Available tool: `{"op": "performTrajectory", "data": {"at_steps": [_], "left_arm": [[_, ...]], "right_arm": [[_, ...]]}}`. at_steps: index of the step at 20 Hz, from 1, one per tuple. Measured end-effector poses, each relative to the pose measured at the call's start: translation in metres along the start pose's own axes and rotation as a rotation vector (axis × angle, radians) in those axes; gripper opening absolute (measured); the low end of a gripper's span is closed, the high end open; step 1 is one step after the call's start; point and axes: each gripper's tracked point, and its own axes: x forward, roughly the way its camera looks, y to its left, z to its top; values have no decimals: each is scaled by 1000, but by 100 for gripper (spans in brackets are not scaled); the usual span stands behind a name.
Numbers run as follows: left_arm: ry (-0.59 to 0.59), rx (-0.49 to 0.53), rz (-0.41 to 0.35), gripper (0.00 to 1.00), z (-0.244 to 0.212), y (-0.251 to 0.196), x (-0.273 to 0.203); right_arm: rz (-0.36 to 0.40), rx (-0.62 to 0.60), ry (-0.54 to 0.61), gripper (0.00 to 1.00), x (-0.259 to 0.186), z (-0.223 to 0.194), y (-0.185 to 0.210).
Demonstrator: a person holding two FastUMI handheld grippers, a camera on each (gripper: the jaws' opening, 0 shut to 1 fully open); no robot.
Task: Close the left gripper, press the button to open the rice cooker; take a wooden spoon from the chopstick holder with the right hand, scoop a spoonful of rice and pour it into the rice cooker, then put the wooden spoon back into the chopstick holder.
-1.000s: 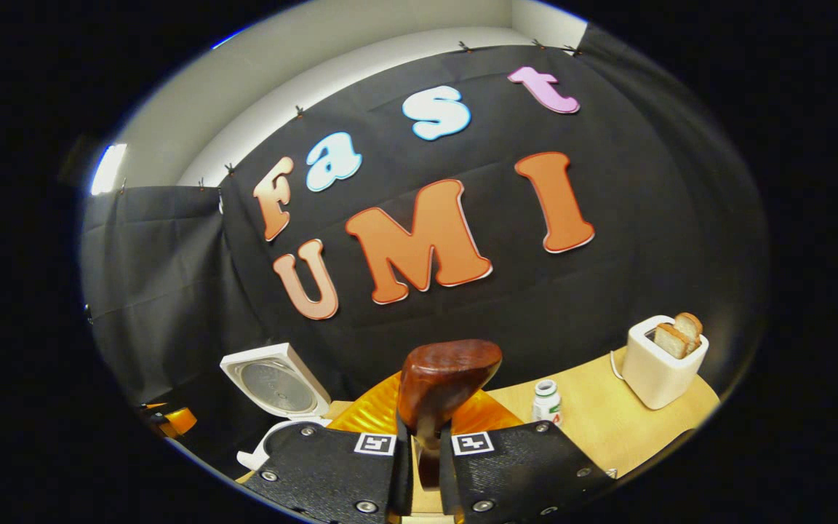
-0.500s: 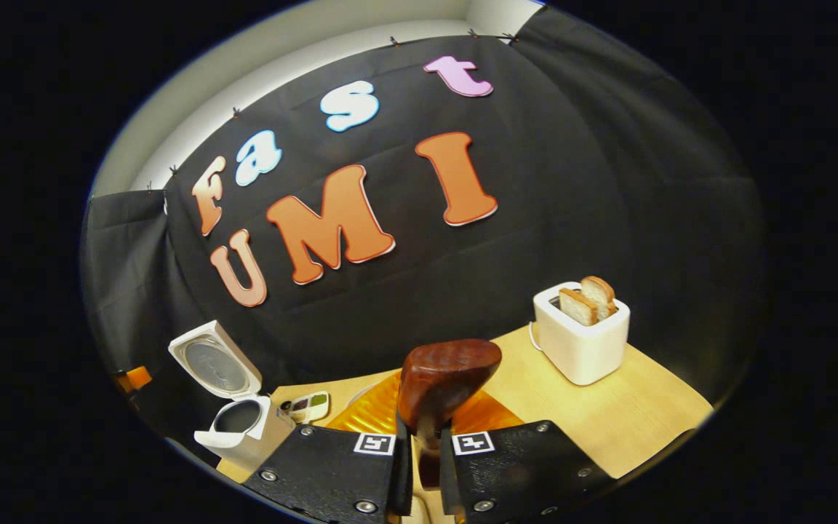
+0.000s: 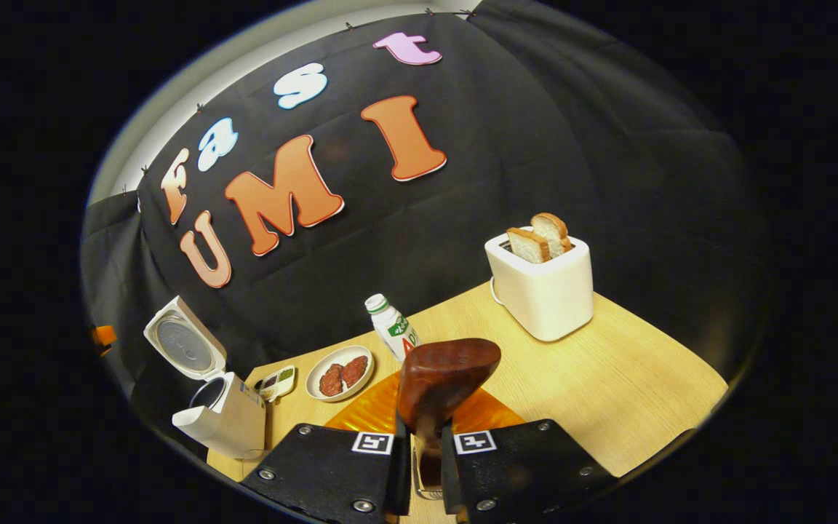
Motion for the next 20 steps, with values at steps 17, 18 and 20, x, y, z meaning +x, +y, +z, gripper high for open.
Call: {"op": "performTrajectory", "data": {"at_steps": [17,18,20], "left_arm": [[-17,-105,10,99,53,50,85],[2,-113,1,100,55,52,97],[42,-114,-15,100,58,59,123]], "right_arm": [[-142,75,115,60,-6,-26,-37],[-157,59,100,66,-11,-20,-38],[-182,27,68,78,-24,-4,-36]]}}
